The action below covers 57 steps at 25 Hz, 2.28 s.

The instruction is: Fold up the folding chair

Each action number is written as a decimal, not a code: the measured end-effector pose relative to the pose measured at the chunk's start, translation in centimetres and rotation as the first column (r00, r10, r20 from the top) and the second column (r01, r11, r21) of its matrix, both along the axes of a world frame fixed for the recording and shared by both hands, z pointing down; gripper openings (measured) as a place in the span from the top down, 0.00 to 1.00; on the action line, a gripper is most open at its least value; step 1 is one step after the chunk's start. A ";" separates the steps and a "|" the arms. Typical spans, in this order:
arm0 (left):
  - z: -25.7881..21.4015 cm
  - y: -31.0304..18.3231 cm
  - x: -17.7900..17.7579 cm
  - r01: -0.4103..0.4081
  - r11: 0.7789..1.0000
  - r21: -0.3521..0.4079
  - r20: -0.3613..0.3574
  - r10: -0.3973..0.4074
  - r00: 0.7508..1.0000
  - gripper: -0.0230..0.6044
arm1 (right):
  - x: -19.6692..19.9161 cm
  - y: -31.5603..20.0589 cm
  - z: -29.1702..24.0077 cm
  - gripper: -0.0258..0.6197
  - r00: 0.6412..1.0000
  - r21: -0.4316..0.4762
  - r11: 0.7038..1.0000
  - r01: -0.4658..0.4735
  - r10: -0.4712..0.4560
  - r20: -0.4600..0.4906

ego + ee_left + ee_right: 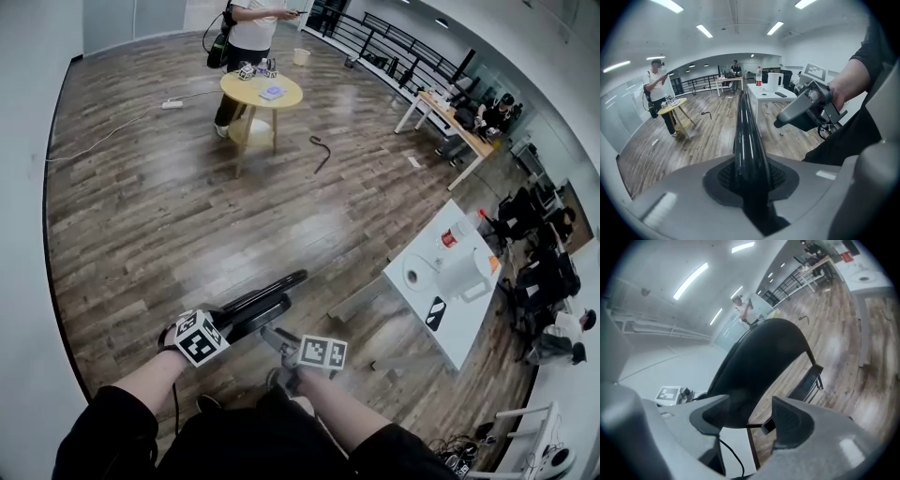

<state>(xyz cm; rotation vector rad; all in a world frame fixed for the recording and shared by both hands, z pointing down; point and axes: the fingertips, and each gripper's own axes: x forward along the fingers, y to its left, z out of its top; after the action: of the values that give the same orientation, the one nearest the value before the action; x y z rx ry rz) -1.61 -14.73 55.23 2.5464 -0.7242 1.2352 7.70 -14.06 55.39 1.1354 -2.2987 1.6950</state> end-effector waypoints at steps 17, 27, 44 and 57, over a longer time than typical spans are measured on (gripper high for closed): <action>0.6 0.4 -2.1 0.066 0.997 -0.034 -0.012 -0.067 0.998 0.84 | 0.2 -6.1 -9.3 0.54 0.658 0.436 0.497 0.751 -0.500 -0.564; 0.3 1.3 -2.1 0.075 0.996 -0.055 -0.003 -0.075 0.997 0.83 | 0.3 -7.7 -4.4 0.54 0.051 0.123 -0.203 0.971 -0.328 -0.943; 0.2 2.9 0.2 0.062 0.997 -0.051 0.000 -0.062 0.998 0.82 | -0.6 -5.1 2.4 0.79 -0.305 -0.191 -0.429 0.883 -0.215 -0.928; 0.2 3.3 0.6 0.043 0.999 -0.034 0.019 -0.042 0.999 0.84 | -0.4 -4.4 2.1 0.87 -0.367 -0.224 -0.435 0.872 -0.278 -0.888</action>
<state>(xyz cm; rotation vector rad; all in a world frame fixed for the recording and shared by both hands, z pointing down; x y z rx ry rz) -0.98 -11.41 55.45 2.4825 -0.7508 1.2486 7.33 -18.46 57.53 -0.4685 -1.8421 -0.5968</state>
